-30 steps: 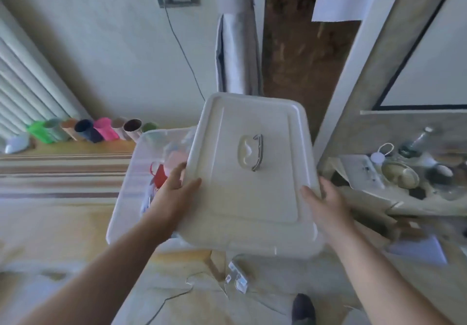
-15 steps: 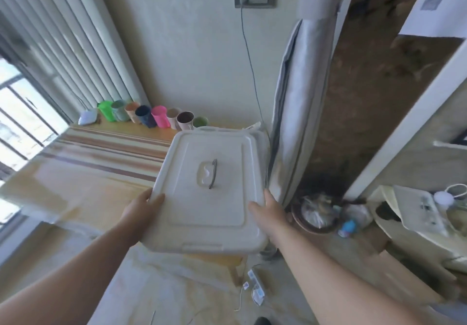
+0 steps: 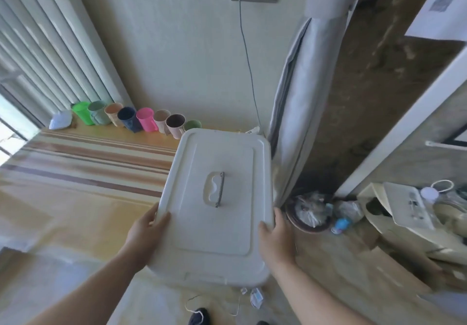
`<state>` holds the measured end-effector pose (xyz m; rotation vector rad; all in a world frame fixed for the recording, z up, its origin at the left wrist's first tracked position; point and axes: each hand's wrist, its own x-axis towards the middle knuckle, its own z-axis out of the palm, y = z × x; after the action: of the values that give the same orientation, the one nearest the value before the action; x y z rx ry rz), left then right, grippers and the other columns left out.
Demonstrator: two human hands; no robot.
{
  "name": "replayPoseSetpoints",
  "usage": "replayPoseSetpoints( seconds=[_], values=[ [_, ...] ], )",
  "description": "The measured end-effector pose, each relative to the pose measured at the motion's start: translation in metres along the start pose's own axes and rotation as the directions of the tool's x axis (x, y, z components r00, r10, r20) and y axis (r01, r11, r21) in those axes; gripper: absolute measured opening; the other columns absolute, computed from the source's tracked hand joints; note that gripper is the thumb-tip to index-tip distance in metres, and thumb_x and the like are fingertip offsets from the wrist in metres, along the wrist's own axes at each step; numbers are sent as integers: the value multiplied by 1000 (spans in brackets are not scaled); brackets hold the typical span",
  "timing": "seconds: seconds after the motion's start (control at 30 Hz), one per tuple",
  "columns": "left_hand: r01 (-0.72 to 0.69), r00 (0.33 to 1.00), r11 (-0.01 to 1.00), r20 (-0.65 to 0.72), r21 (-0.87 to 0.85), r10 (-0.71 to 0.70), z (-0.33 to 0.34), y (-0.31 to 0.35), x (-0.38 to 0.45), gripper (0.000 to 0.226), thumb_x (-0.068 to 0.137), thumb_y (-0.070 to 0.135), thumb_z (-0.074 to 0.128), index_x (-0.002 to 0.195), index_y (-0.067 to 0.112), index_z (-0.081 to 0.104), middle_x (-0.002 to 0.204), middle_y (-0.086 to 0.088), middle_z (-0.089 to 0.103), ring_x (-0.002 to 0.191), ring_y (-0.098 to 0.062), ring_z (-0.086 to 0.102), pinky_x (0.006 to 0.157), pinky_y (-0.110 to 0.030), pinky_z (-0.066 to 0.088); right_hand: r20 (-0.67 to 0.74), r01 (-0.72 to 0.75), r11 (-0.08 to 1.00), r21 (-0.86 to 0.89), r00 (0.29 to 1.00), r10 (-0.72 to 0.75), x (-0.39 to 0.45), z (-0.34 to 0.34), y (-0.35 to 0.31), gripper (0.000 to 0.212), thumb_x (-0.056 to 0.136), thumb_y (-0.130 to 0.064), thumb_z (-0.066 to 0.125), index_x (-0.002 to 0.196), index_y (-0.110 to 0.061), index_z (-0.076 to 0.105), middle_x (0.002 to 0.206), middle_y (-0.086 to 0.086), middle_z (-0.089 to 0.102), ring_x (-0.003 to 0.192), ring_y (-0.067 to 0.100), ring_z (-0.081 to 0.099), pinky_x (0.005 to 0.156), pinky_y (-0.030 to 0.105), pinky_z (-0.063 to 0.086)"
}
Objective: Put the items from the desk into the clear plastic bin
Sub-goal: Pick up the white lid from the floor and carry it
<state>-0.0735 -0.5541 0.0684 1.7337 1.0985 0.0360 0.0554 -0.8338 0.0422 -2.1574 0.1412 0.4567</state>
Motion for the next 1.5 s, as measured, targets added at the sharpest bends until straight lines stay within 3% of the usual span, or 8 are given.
replayPoseSetpoints(
  seconds=[0.1,0.47,0.7,0.9,0.97,1.07,1.2,1.5],
  values=[
    [-14,996,1000,92,18,12,-4,0,14,28,94,48,62,120,59,61,110,13,74,95,-16,72,85,-45,60,-28,7,1000,-1,1000,-7,5,2,-4,52,83,-40,53,132,-27,61,124,3,68,117,31,65,98,45,53],
    [-50,932,988,362,143,-5,-10,-7,38,72,103,55,41,162,35,6,145,-5,52,114,-26,54,93,-40,45,75,-83,992,-93,993,90,-2,9,-19,68,109,-35,38,169,-32,7,170,2,35,149,30,44,115,44,40],
    [16,943,998,332,53,-33,-10,11,63,50,104,58,31,140,29,52,128,-5,63,107,-25,62,95,-44,51,127,-107,989,-99,985,119,18,5,-14,72,97,-42,39,164,-41,13,153,5,55,114,27,62,98,45,51],
    [-19,948,990,314,-137,62,-5,48,87,29,101,37,39,114,41,64,109,-3,73,97,-26,72,84,-55,61,117,-19,987,-158,992,38,40,2,-36,66,112,-37,38,169,-33,5,168,0,34,154,28,35,119,41,33],
    [-58,940,995,331,-82,82,-1,52,85,28,106,42,32,111,54,57,111,6,70,101,-18,69,83,-46,59,83,3,986,-166,997,11,53,7,-39,67,111,-36,37,169,-32,4,175,3,23,157,28,29,122,41,29],
    [-123,945,990,313,66,97,3,50,83,28,107,47,27,107,68,45,111,14,63,102,-14,63,85,-41,51,77,44,985,-169,997,-32,61,13,-29,64,104,-42,37,161,-41,8,146,10,48,133,29,51,106,42,39],
    [-204,965,934,222,294,141,13,46,83,48,106,49,23,153,37,25,108,-3,62,93,-30,58,80,-43,44,70,27,973,-230,998,-11,59,14,-15,69,103,-47,30,164,-39,-2,147,23,55,126,40,61,88,39,41],
    [-367,922,703,140,609,360,17,45,90,61,100,42,38,157,28,18,153,-7,27,138,-36,32,110,-53,38,45,107,932,-345,994,-98,58,10,-32,75,103,-48,44,166,-35,5,157,14,39,140,34,46,105,48,45]
  ],
)
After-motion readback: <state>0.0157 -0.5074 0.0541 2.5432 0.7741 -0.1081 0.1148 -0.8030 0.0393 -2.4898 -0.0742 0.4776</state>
